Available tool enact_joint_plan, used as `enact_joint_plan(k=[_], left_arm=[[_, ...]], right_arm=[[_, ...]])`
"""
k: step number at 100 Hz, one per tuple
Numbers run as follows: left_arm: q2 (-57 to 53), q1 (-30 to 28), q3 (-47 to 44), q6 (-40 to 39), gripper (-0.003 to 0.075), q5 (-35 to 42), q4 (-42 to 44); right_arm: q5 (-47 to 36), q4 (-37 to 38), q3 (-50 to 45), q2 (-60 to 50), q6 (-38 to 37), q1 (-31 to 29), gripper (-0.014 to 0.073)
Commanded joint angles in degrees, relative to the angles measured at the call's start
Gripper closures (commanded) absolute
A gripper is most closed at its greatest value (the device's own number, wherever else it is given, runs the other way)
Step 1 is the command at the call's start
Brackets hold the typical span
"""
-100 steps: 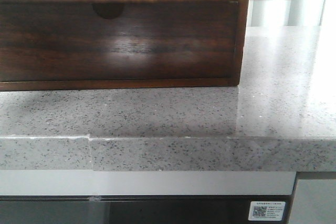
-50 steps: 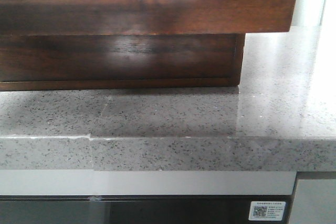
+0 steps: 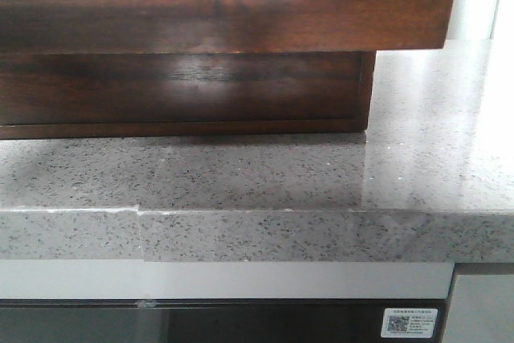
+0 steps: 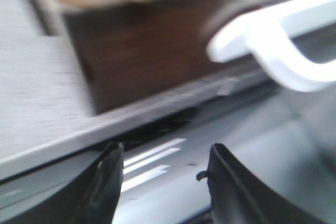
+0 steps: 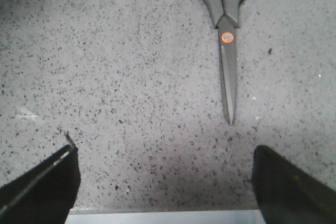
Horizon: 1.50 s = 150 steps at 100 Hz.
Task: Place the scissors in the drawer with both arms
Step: 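Lower the right gripper onto the grey-orange scissors and grasp them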
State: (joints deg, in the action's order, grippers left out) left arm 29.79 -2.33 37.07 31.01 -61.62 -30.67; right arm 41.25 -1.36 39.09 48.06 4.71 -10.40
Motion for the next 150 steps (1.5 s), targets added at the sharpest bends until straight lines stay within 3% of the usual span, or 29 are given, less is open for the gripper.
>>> enact_joint_plan(k=[1, 21, 35, 56, 79, 103, 133, 150], left_arm=[[-0.6, 1.0, 3.9, -4.2, 0.0384, 3.3, 4.1], [-0.6, 7.4, 4.9, -7.7, 0.0398, 7.2, 12.9], [-0.6, 10.1, 4.9, -10.2, 0.0433, 10.5, 18.7], [-0.6, 10.3, 4.9, -10.2, 0.0481, 12.6, 18.7], [-0.6, 10.3, 4.9, -10.2, 0.0482, 12.7, 18.7], [-0.6, 10.3, 4.9, -10.2, 0.0482, 13.1, 18.7], [-0.6, 10.3, 4.9, -10.2, 0.0482, 13.6, 18.7], [-0.6, 10.3, 4.9, -10.2, 0.0482, 13.6, 18.7]], right_arm=[[-2.1, 0.9, 2.3, 0.8, -0.8, -1.9, -0.0004], [1.4, -0.2, 7.2, 8.4, -0.7, -10.6, -0.0003], [4.6, -0.2, 12.5, 16.6, 1.8, -10.7, -0.0003], [9.4, -0.2, 22.5, 28.6, 3.5, -10.6, -0.0003], [15.0, -1.2, 32.8, 39.2, 5.9, -10.6, 0.0002], [16.9, -3.7, 38.8, 46.2, 9.0, -10.6, 0.0152], [17.1, -3.7, 40.3, 49.6, 11.8, -9.0, 0.0201], [17.5, -3.6, 40.3, 50.5, 11.9, -8.9, 0.0299]])
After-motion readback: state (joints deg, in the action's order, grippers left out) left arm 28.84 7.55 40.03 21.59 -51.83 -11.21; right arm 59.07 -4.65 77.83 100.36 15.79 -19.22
